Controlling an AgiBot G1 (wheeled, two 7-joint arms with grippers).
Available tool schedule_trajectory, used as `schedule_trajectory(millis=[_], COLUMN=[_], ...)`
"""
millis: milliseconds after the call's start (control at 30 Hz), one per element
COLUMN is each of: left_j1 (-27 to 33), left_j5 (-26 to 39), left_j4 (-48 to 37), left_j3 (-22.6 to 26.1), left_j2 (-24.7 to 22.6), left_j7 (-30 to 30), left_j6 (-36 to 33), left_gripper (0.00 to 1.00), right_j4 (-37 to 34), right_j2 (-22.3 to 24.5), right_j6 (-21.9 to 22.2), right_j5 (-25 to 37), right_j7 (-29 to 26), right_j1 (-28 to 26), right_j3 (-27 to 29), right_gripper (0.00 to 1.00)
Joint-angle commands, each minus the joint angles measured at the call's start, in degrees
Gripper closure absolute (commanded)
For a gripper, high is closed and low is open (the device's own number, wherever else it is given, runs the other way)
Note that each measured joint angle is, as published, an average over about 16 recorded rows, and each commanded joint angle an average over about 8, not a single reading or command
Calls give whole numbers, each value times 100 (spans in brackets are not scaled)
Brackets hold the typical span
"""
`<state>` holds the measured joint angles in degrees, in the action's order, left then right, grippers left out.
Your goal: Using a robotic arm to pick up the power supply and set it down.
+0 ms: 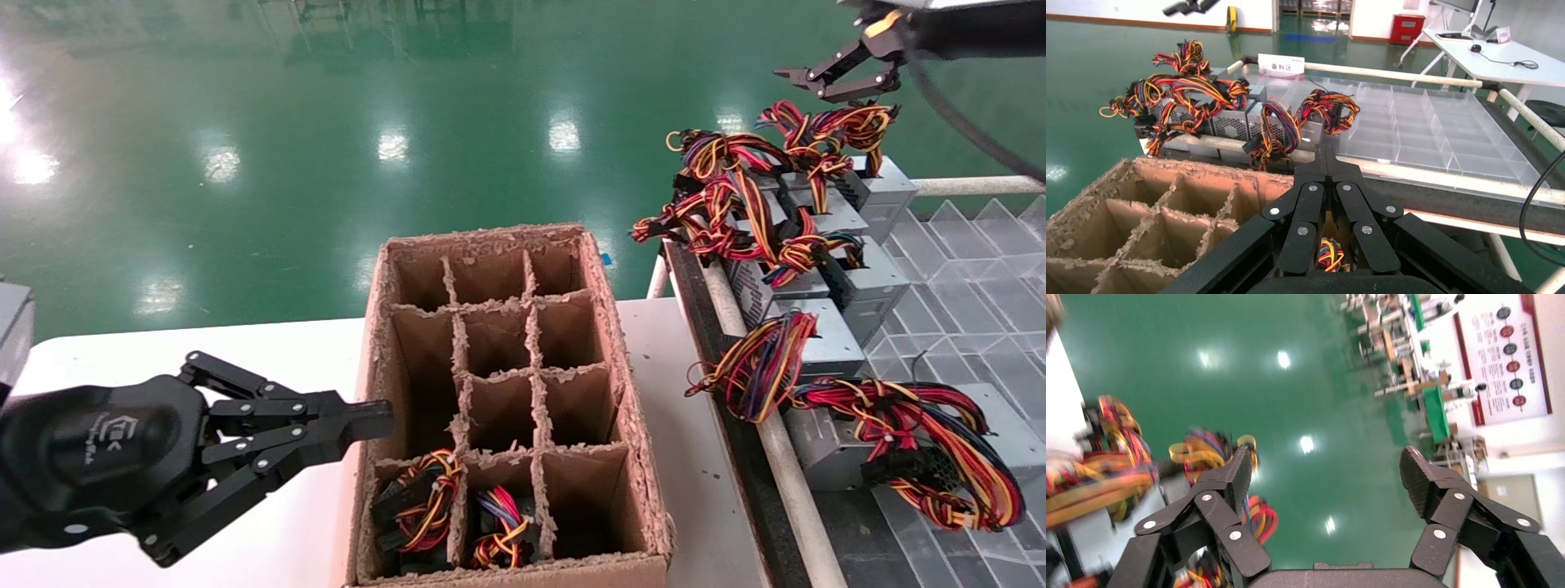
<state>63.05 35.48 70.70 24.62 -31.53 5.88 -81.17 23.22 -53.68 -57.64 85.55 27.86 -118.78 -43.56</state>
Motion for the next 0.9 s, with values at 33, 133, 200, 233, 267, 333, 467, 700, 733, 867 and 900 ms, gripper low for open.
schedule_trajectory(millis=[33, 133, 200, 233, 267, 333, 467, 700, 733, 867, 900], left_j1=[0, 0, 0, 0, 0, 0, 0, 0, 0, 0, 0], left_j5=[0, 0, 0, 0, 0, 0, 0, 0, 0, 0, 0], left_j4=[0, 0, 0, 0, 0, 0, 0, 0, 0, 0, 0], left_j3=[0, 0, 0, 0, 0, 0, 0, 0, 0, 0, 0], left_j2=[0, 0, 0, 0, 0, 0, 0, 0, 0, 0, 0], left_j7=[0, 0, 0, 0, 0, 0, 0, 0, 0, 0, 0], left_j6=[0, 0, 0, 0, 0, 0, 0, 0, 0, 0, 0], left_gripper=[100, 100, 100, 100, 100, 100, 100, 93, 81, 31, 18], right_j4=[205, 391, 495, 546, 624, 783, 1102, 1656, 1734, 2049, 2127], right_j2=[83, 148, 194, 219, 247, 306, 423, 626, 655, 770, 799], right_j6=[-218, -365, -448, -491, -531, -613, -778, -1063, -1103, -1266, -1306], right_j5=[-205, -392, -472, -500, -568, -705, -980, -1457, -1524, -1795, -1863], right_j7=[-170, -351, -452, -499, -557, -677, -916, -1330, -1389, -1625, -1683], right_j1=[34, 187, 291, 340, 433, 625, 1007, 1671, 1764, 2141, 2235], right_j3=[98, 201, 256, 280, 324, 411, 587, 892, 935, 1109, 1152], right_gripper=[0, 0, 0, 0, 0, 0, 0, 0, 0, 0, 0])
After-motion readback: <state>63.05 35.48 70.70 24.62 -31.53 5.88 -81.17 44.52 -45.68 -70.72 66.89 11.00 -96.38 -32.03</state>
